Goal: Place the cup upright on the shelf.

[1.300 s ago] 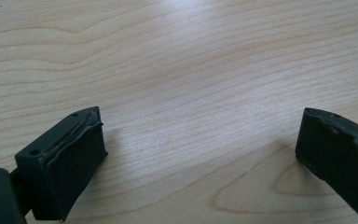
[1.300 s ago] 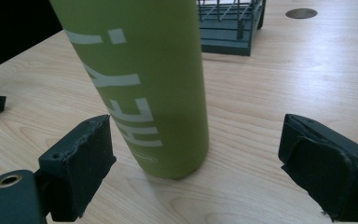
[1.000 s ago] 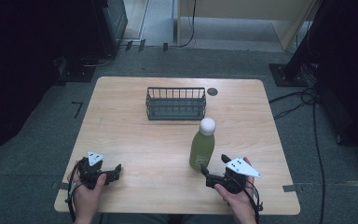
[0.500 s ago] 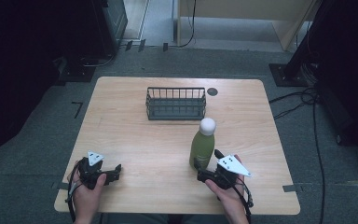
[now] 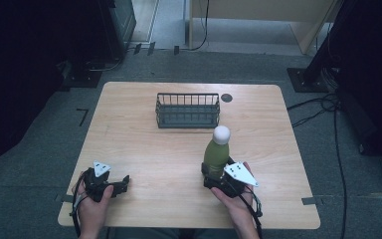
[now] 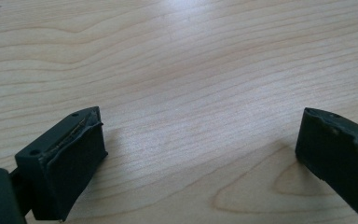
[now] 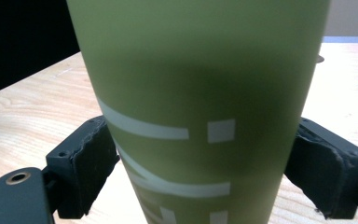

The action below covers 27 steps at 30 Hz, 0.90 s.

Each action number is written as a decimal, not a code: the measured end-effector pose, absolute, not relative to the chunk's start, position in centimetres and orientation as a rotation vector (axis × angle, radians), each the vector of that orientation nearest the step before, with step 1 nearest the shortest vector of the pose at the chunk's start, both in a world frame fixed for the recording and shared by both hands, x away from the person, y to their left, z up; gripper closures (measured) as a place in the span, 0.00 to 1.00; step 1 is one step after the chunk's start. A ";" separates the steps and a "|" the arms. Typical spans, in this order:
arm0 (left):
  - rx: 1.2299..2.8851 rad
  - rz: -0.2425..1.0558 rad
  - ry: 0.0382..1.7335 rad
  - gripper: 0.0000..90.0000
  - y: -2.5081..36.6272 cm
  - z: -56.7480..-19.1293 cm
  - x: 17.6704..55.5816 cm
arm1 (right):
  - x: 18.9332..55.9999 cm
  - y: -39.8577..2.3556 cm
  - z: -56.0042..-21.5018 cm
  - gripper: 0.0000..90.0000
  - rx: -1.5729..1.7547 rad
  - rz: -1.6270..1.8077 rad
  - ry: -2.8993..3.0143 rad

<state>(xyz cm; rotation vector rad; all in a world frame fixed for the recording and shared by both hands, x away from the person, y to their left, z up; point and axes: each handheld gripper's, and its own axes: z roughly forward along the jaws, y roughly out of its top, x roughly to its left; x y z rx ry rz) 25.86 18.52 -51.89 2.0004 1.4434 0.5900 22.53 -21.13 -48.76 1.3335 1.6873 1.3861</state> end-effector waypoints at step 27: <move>2.001 0.590 1.444 0.02 18.5 -51.9 25.9 | 22.9 -20.4 -48.8 0.23 1.243 1.405 1.592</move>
